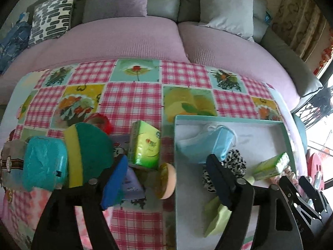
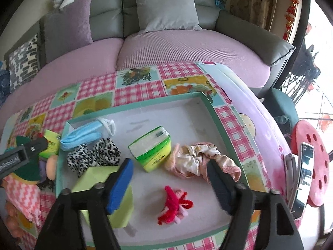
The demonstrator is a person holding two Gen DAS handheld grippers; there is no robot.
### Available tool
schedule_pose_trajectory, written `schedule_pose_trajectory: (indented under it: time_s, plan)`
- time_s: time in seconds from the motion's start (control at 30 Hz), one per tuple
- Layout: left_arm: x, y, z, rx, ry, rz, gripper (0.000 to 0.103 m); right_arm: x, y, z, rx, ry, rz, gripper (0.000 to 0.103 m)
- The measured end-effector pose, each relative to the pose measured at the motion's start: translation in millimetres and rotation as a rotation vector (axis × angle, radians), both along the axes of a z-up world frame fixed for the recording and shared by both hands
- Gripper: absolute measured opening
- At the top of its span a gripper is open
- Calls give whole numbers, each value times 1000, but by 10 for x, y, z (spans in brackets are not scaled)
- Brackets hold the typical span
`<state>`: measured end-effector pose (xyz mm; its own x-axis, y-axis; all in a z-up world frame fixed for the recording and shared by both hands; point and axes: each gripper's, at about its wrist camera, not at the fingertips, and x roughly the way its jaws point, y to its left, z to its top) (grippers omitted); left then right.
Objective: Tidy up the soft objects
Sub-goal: 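Move both tools back from the tray toward the pile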
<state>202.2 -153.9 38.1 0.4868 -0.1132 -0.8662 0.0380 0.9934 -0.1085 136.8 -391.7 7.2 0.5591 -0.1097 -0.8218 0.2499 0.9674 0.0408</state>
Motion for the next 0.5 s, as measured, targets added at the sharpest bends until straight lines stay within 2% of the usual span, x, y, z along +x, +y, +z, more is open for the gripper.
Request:
schedule_pose_trajectory:
  time_s: [0.03, 0.07, 0.5]
  plan:
    - [-6, 4, 0, 13, -5, 6, 88, 0, 3, -8, -8, 2, -2, 98]
    - [-13, 7, -2, 27, -12, 11, 90, 1, 1, -20, -16, 7, -5, 103]
    - [-55, 6, -13, 73, -14, 14, 93, 5, 4, -96, -36, 39, 5, 103]
